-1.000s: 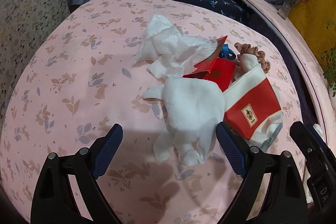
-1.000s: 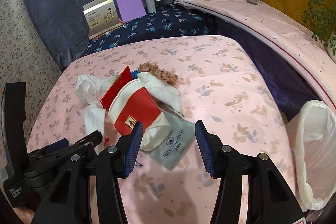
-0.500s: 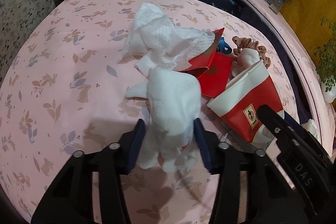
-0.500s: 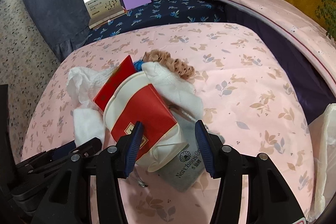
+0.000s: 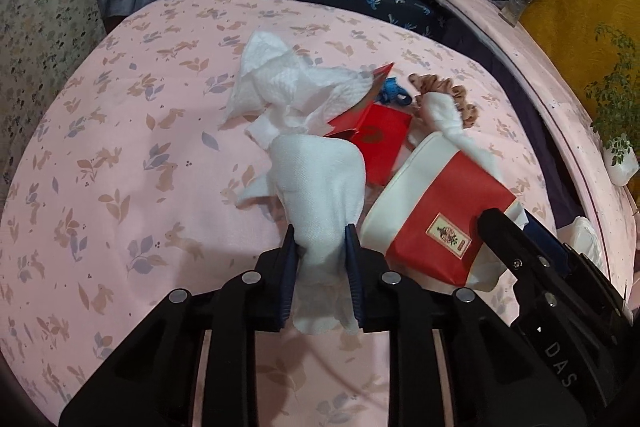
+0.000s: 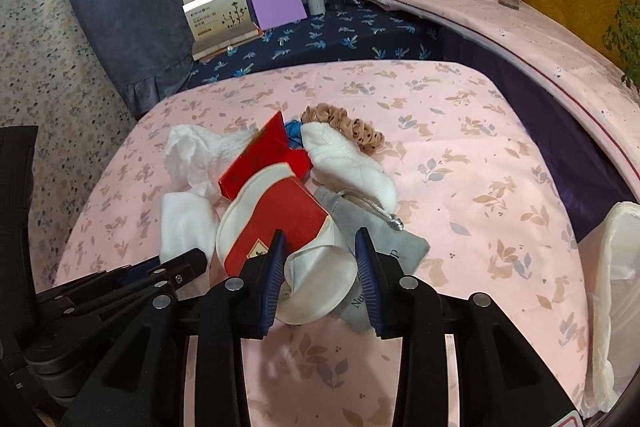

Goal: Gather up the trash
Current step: 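Grasp the white tissue with the left tool while the right tool reaches the white cup lid, then carry the tissue and white cup lid over the white bin and open both tools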

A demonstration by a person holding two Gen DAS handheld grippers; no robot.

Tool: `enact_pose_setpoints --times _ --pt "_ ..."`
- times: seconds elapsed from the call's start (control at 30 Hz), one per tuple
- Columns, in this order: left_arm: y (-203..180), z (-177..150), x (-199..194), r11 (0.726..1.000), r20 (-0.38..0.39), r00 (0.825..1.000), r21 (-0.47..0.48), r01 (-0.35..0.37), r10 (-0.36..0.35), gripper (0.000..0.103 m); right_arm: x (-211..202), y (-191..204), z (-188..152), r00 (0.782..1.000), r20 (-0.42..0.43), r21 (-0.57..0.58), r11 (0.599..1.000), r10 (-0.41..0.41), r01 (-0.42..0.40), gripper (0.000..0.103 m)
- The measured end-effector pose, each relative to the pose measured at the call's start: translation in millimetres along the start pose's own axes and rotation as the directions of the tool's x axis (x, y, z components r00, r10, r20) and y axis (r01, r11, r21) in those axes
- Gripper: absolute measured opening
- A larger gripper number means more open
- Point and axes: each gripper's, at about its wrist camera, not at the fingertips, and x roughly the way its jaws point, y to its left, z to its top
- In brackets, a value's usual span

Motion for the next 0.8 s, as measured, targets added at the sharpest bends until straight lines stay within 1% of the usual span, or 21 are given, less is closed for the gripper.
enact_pose_setpoints --times 0.2,0.33,0.53,0.8 --pt "-25 -3 -28 0.999 0.047 0.999 0.045 0.016 -0.019 0.022 -35 -12 -1 0.998 0.059 0.024 1.0 -0.01 0.009 0.034" --pt "-46 -7 -45 0.996 0.074 0.997 0.084 0.029 -0.035 0.022 -61 -27 -2 0.994 0.104 0.05 0.998 -0.029 0.024 0.034" --pt "-88 -16 -66 0.986 0.104 0.993 0.161 0.046 -0.063 0.022 -96 -59 -7 0.986 0.154 0.106 0.993 -0.064 0.048 0.034" --pt "-144 -34 -82 0.962 0.11 0.988 0.262 0.074 -0.106 0.022 -140 -109 -20 0.969 0.207 0.191 0.977 -0.134 0.094 0.034"
